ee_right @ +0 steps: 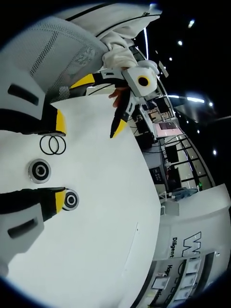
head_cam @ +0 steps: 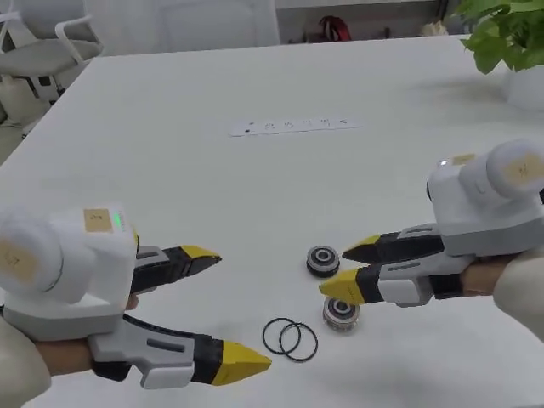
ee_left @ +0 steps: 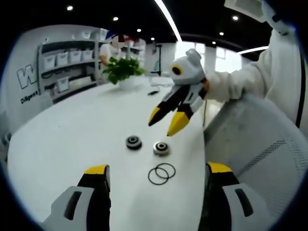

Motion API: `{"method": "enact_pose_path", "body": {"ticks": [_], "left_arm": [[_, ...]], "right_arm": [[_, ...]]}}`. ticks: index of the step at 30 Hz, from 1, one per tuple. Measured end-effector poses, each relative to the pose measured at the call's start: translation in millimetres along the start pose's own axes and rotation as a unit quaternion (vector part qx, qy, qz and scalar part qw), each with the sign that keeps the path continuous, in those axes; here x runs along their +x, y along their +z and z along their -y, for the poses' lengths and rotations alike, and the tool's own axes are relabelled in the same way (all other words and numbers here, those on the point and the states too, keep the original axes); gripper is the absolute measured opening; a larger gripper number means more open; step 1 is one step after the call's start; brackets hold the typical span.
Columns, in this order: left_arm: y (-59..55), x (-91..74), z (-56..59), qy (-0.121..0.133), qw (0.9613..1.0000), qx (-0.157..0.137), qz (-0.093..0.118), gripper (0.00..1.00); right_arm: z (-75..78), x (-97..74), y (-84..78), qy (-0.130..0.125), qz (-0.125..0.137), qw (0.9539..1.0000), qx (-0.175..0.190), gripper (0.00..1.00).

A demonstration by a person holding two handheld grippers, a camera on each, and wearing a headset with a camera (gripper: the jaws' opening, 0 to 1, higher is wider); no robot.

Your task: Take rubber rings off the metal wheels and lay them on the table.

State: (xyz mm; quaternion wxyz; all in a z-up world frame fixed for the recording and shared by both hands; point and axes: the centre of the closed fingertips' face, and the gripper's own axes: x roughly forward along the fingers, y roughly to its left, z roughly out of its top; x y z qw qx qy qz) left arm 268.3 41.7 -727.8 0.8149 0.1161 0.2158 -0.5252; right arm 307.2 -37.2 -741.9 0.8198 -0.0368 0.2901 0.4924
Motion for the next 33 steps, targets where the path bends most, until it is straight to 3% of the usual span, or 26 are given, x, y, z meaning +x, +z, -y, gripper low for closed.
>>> {"method": "enact_pose_path", "body": {"ticks": [5, 15, 22, 32, 33], "left_arm": [[6.3, -5.9, 1.9, 0.009, 1.0000, 0.000, -0.001, 0.85], [20.6, -15.1, -0.1, 0.031, 0.9995, -0.007, -0.004, 0.89], [42.1, -19.7, 4.5, 0.036, 0.9993, 0.001, 0.006, 0.88], [69.5, -28.5, 8.3, 0.046, 0.9987, 0.011, 0.022, 0.87], [70.5, -28.7, 8.2, 0.046, 0.9986, 0.011, 0.023, 0.87]], "right_arm": [[-5.0, 0.7, -5.5, 0.008, -0.013, 0.9997, -0.019, 0.49], [-10.1, -2.1, 3.1, 0.028, 0.006, 0.9993, -0.025, 0.64], [-12.9, -1.9, 1.1, 0.034, -0.002, 0.9986, -0.040, 0.83], [-20.2, -14.7, 17.3, 0.055, 0.030, 0.9973, -0.039, 0.96], [-21.3, -17.9, 22.6, 0.057, 0.042, 0.9968, -0.038, 0.96]]}}
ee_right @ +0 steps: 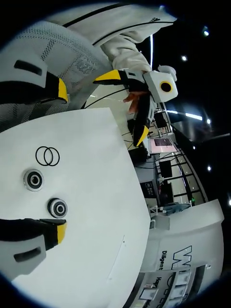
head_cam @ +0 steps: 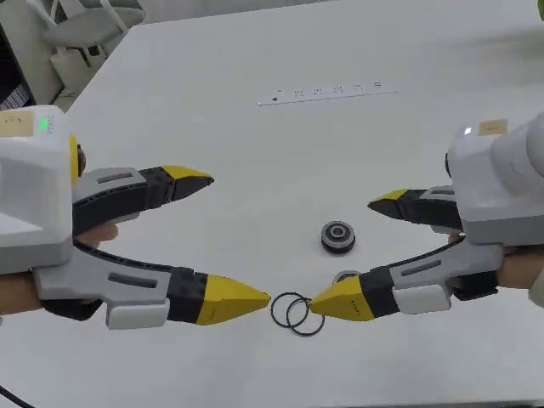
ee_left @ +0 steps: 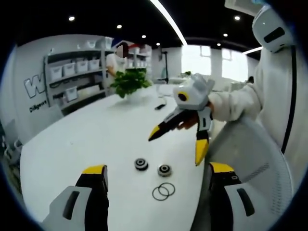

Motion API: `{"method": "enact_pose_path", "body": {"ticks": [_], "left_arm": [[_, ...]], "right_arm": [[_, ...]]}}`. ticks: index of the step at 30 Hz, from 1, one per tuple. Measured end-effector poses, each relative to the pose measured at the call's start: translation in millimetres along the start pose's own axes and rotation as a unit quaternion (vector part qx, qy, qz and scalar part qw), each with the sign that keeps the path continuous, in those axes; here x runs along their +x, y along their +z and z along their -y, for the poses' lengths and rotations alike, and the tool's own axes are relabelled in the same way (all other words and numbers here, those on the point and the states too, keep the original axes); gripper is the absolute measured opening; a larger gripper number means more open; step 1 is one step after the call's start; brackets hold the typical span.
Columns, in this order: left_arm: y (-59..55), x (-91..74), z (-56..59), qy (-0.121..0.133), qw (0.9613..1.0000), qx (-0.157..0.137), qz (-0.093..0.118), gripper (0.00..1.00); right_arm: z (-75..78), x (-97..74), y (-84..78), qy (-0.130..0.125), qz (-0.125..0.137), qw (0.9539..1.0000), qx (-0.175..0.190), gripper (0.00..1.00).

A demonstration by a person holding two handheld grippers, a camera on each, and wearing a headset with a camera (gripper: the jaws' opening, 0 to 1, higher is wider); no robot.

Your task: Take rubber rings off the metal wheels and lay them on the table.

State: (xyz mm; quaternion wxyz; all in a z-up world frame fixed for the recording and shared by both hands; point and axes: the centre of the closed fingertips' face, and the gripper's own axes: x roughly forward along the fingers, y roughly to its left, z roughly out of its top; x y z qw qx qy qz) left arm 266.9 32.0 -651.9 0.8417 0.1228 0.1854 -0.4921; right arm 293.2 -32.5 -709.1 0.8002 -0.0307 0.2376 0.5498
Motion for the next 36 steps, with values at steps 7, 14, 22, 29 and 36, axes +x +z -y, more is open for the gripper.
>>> {"method": "enact_pose_path", "body": {"ticks": [7, 14, 22, 29, 36], "left_arm": [[12.5, 2.0, 0.3, 0.008, 0.9999, 0.000, 0.008, 0.87], [24.1, 5.5, -1.3, 0.023, 0.9995, 0.004, 0.020, 0.91], [34.8, 14.3, 3.1, 0.020, 0.9995, 0.014, 0.018, 0.94], [41.5, 27.4, 1.0, 0.024, 0.9993, 0.017, 0.025, 0.96], [47.4, 36.3, -2.8, 0.027, 0.9990, 0.022, 0.028, 0.99]], "right_arm": [[9.1, -14.0, 6.9, -0.009, 0.017, 0.9998, -0.004, 0.97], [16.7, -38.9, 21.7, -0.015, 0.053, 0.9985, 0.002, 0.97], [29.3, -59.9, 23.7, -0.036, 0.071, 0.9968, -0.004, 0.95], [35.7, -68.9, 14.4, -0.039, 0.070, 0.9968, -0.005, 0.93], [47.4, -72.0, 5.0, -0.039, 0.068, 0.9969, 0.001, 0.92]]}}
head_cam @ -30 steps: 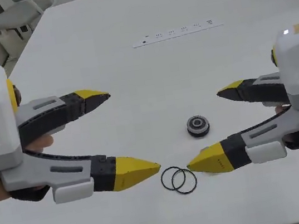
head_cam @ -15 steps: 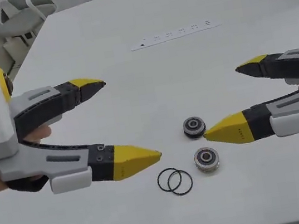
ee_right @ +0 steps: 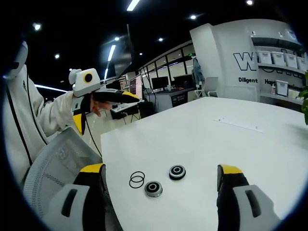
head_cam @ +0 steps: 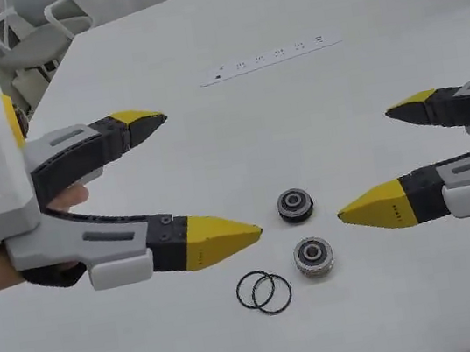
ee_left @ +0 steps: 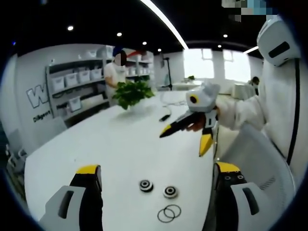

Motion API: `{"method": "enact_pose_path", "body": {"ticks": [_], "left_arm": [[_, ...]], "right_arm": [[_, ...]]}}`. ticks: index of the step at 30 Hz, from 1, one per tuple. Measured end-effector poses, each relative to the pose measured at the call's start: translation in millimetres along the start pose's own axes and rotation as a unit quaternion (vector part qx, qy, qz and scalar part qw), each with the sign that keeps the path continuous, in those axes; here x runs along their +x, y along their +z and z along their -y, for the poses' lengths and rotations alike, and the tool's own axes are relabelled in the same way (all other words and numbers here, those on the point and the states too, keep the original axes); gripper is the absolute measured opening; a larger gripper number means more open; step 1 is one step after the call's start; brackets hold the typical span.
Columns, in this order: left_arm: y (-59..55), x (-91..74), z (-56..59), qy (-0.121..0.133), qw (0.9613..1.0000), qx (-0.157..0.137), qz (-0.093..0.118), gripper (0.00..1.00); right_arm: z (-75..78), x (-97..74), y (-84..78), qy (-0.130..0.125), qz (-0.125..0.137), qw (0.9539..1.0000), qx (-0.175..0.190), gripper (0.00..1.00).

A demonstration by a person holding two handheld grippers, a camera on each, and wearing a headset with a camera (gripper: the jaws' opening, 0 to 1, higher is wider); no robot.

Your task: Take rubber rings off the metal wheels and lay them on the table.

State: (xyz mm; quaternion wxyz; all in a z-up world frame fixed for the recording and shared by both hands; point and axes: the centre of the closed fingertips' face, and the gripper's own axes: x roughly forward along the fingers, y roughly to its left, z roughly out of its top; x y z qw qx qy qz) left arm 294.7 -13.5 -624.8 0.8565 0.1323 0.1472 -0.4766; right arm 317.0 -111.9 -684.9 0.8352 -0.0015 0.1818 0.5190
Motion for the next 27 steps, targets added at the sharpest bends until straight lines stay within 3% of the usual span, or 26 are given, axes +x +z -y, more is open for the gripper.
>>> {"method": "enact_pose_path", "body": {"ticks": [5, 10, 21, 27], "left_arm": [[8.3, 8.1, -5.4, 0.003, 0.9999, 0.003, 0.017, 0.99], [12.3, 28.3, -8.8, -0.004, 0.9997, 0.000, 0.023, 0.97], [-6.0, 57.4, -14.2, -0.026, 0.9996, -0.011, 0.005, 0.93], [-24.9, 69.5, -19.2, -0.033, 0.9991, -0.021, -0.013, 0.87]], "right_arm": [[5.1, 4.0, -4.1, 0.008, -0.005, 1.0000, 0.002, 0.91], [9.2, 11.7, -10.5, 0.017, -0.013, 0.9997, 0.013, 0.90], [28.1, 29.0, -24.0, 0.029, -0.019, 0.9988, 0.034, 0.89], [29.8, 39.1, -31.4, 0.038, -0.025, 0.9982, 0.040, 0.86]]}}
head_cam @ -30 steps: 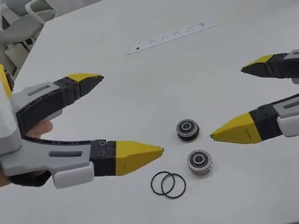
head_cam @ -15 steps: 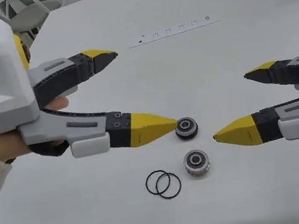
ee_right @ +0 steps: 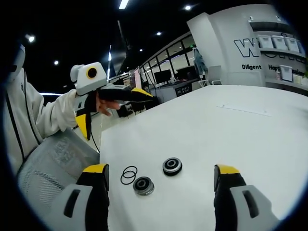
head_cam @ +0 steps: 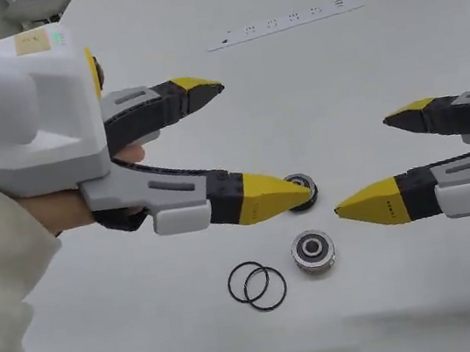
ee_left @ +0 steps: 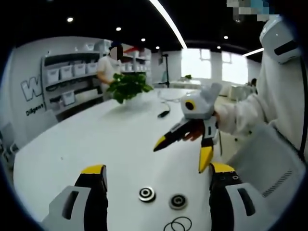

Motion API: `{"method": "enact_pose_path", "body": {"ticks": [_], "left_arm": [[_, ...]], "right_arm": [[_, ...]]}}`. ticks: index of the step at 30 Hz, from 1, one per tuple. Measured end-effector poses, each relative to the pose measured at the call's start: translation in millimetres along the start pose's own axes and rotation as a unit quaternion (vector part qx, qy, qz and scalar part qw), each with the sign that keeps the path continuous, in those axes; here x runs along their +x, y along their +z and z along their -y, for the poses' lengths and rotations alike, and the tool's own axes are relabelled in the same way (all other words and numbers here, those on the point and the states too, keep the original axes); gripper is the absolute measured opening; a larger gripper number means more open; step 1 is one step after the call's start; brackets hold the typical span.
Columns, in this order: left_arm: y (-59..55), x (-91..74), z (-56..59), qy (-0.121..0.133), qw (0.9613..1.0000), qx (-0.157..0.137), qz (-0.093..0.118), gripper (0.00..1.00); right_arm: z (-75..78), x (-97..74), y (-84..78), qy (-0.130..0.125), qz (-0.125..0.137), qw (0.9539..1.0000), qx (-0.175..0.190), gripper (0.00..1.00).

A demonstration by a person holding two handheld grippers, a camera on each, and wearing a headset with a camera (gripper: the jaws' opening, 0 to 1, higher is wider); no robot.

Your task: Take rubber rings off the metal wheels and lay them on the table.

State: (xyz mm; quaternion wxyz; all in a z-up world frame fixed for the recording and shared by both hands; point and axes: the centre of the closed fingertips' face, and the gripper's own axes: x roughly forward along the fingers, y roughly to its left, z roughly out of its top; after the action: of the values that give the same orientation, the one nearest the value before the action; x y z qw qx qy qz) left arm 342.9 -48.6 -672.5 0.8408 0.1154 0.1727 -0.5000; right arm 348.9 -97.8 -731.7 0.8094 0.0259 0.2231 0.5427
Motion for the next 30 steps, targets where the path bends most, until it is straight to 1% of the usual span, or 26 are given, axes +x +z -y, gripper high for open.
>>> {"method": "enact_pose_path", "body": {"ticks": [4, 7, 9, 11, 13, 15, 18, 21, 25, 27, 28, 30], "left_arm": [[-7.4, 7.3, -4.3, -0.004, 1.0000, -0.008, -0.002, 0.85], [-15.2, 12.6, -9.5, -0.003, 0.9999, -0.014, -0.010, 0.80], [-18.9, 16.0, -12.7, -0.002, 0.9999, -0.013, -0.011, 0.76], [-22.4, 19.7, -16.0, -0.001, 0.9998, -0.018, -0.010, 0.73], [-27.3, 23.6, -19.0, 0.000, 0.9997, -0.021, -0.012, 0.70], [-32.1, 27.4, -21.0, 0.000, 0.9996, -0.023, -0.014, 0.67], [-38.8, 32.2, -21.9, -0.003, 0.9995, -0.025, -0.021, 0.65], [-49.2, 37.7, -22.7, -0.011, 0.9990, -0.024, -0.036, 0.61], [-56.1, 43.0, -23.0, -0.018, 0.9986, -0.023, -0.044, 0.57], [-60.1, 45.4, -24.3, -0.018, 0.9984, -0.021, -0.050, 0.53], [-64.0, 46.9, -26.1, -0.016, 0.9981, -0.019, -0.056, 0.51], [-68.4, 49.4, -27.0, -0.018, 0.9978, -0.019, -0.060, 0.46]], "right_arm": [[0.3, 6.6, -3.9, 0.004, -0.004, 1.0000, 0.001, 0.84], [1.3, 10.4, -6.5, 0.006, -0.005, 1.0000, 0.000, 0.82], [2.8, 13.5, -7.8, 0.008, -0.002, 1.0000, 0.003, 0.78], [2.8, 16.5, -9.6, 0.013, -0.001, 0.9999, 0.004, 0.70], [6.9, 19.5, -9.9, 0.005, 0.006, 1.0000, 0.001, 0.63], [9.7, 22.2, -10.3, 0.005, 0.010, 0.9999, 0.008, 0.57], [11.0, 26.4, -11.2, 0.009, 0.014, 0.9998, 0.012, 0.55], [13.1, 33.4, -17.0, 0.012, 0.002, 0.9999, 0.006, 0.53], [14.1, 40.5, -22.6, 0.016, -0.007, 0.9998, 0.001, 0.51], [13.8, 43.0, -25.6, 0.018, -0.013, 0.9997, -0.003, 0.49], [13.9, 44.5, -28.2, 0.020, -0.018, 0.9996, -0.009, 0.48], [14.1, 46.7, -31.7, 0.022, -0.023, 0.9994, -0.016, 0.46]]}}
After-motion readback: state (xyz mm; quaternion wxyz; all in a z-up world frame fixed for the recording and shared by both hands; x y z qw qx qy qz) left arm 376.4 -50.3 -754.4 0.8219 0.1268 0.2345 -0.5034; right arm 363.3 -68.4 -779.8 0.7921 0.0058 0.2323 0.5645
